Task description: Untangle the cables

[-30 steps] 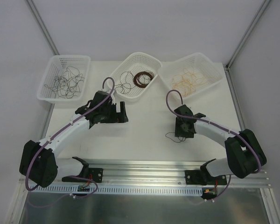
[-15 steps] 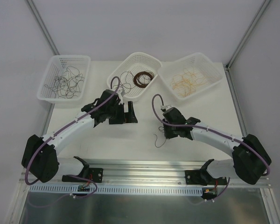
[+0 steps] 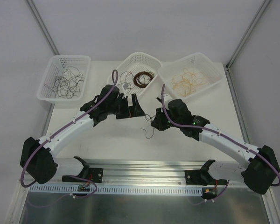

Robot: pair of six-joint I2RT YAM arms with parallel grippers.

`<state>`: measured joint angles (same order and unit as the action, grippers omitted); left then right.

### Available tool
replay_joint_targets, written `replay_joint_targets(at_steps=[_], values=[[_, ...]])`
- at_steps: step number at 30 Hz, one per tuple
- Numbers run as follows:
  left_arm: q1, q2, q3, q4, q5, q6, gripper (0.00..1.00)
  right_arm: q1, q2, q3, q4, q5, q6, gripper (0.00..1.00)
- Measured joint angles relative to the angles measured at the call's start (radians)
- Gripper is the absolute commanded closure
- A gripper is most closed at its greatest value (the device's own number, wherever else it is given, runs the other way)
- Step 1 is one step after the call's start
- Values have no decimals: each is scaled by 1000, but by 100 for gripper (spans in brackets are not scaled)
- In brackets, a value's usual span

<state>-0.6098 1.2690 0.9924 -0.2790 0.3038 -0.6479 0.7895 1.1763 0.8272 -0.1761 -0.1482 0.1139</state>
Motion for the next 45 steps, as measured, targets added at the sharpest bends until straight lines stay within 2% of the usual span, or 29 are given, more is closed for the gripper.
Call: replay_joint_targets(at_steps=[6,11,14,17,18,20,21,23,25,28,29,32,39,45], values=[[-27,-2,22,40,-13,-122,21,1,-2,5,26,-23,1,99],[-59,39,59,77,-28,-198,41,3,-2,5,38,-26,2,99],[-79,69,60,80,-45,-224,50,5,-2,5,39,-26,2,99],[-93,98,60,80,-50,-242,69,6,-2,5,42,-25,3,99],[-98,105,60,80,-51,-246,81,6,-3,5,43,-25,3,99],[-98,114,63,79,-52,-249,91,7,-3,5,46,-24,4,99],[-98,119,68,79,-52,-249,100,7,-3,5,46,-24,4,99],[-98,125,79,78,-53,-244,100,7,-4,5,46,-22,4,98],[-98,128,93,78,-53,-230,100,7,-4,6,48,-18,5,90],[-98,132,120,77,-60,-192,100,7,-5,17,47,-12,7,55],[-98,132,130,76,-70,-171,100,7,-6,21,46,-8,5,36],[-96,132,171,71,-90,-107,100,7,-19,24,30,15,-1,18],[-23,164,360,61,-108,69,100,7,-143,27,-85,128,-16,1],[101,272,557,64,-111,162,100,7,-283,43,-200,262,-32,0]])
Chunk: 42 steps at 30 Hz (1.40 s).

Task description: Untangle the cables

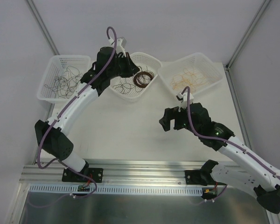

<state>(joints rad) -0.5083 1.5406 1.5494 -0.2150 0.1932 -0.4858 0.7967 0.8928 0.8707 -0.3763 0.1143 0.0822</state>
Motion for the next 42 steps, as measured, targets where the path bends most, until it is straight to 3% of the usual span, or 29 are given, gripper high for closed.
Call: replay_joint_targets(at_steps=[9,10,13,16,17,19,29,38,42], values=[[171,330,352,16,-22,53,100,0,-166,-2,-164,145,23,1],[186,383,390,20,-21,52,96,0,-191,-2,-182,161,30,0],[217,488,439,22,-21,50,74,0,-264,-14,-233,210,53,0],[244,564,446,11,-21,35,31,0,-317,-18,-296,256,76,0],[252,581,442,6,-18,23,11,0,-328,-18,-317,274,83,0],[269,586,415,1,-11,-5,1,0,-344,-18,-360,313,96,0],[314,343,77,-29,43,-10,1,0,-303,28,-555,602,145,3],[370,-13,-122,-77,87,65,1,0,-113,147,-563,770,169,3],[370,-241,-294,-121,69,85,1,-10,-134,141,-515,786,113,3]])
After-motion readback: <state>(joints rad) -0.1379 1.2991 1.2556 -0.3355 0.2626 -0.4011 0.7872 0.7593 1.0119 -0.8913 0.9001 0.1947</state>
